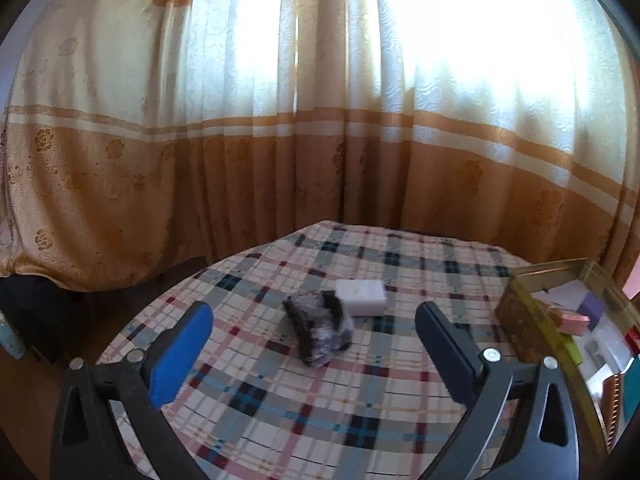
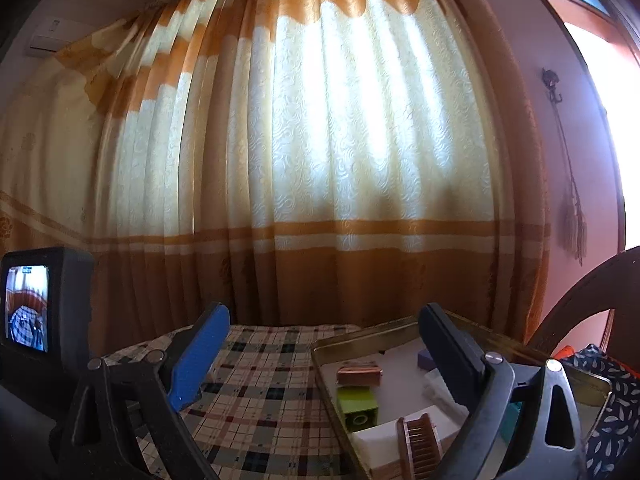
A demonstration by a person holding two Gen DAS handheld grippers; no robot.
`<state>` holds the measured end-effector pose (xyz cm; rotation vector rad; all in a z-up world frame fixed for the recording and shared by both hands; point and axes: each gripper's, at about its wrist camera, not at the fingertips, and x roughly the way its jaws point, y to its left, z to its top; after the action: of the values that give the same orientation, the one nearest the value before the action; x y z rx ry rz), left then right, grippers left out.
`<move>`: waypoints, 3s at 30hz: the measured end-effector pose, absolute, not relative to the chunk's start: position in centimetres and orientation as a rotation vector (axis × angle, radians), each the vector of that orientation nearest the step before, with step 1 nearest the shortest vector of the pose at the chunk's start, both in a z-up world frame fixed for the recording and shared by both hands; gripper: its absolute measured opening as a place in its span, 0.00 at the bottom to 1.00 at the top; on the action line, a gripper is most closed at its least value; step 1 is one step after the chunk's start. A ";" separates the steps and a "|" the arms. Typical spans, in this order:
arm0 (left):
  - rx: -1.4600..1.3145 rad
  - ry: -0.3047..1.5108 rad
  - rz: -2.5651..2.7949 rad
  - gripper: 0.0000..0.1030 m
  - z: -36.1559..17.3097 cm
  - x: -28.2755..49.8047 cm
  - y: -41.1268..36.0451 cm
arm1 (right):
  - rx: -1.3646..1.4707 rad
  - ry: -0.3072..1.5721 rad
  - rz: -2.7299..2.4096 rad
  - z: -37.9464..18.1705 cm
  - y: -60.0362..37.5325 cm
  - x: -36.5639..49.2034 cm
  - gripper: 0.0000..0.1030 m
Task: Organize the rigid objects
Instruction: 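Lower the left gripper onto the black sequined hair clip, close and lift it, then grasp the white rectangular block with the right gripper while the left holds the clip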
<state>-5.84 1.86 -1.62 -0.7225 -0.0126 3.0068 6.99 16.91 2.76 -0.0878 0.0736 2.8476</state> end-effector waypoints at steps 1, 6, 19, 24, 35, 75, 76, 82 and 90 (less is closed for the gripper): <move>-0.734 -0.004 3.017 1.00 -1.7 -6.0 1.6 | -0.107 0.082 2.850 2.7 16.8 6.7 0.94; -0.768 -0.018 3.067 1.00 -1.7 -6.9 -0.3 | -0.203 0.107 2.868 2.2 16.0 4.7 0.94; -1.012 -0.083 3.073 0.99 -3.3 -10.3 -3.8 | -0.304 0.148 2.860 1.6 14.5 0.7 0.94; -1.015 -0.025 3.020 0.99 -3.4 -11.5 -2.3 | -0.309 0.143 2.849 1.6 13.9 -0.9 0.94; -1.120 0.023 2.847 1.00 -4.2 -15.5 1.8 | -0.348 0.220 2.801 1.4 15.3 -1.8 0.94; -1.270 -0.167 2.753 0.66 -5.9 -16.4 -2.8 | -0.403 0.166 2.834 1.0 14.3 -2.6 0.94; -1.276 -0.185 2.770 0.66 -5.9 -16.5 -3.3 | -0.426 0.141 2.852 1.0 13.9 -3.0 0.94; -1.247 -0.141 2.846 0.66 -5.5 -16.1 -3.1 | -0.696 0.187 2.942 -0.1 12.7 -7.8 0.94; -1.284 -0.147 2.876 0.66 -5.8 -16.4 -3.6 | -1.074 0.375 2.942 -2.9 12.8 -14.3 0.75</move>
<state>-16.41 -3.64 -5.78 -1.2840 -0.1470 2.8757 -14.28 12.77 -2.91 -1.0739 0.3747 2.9424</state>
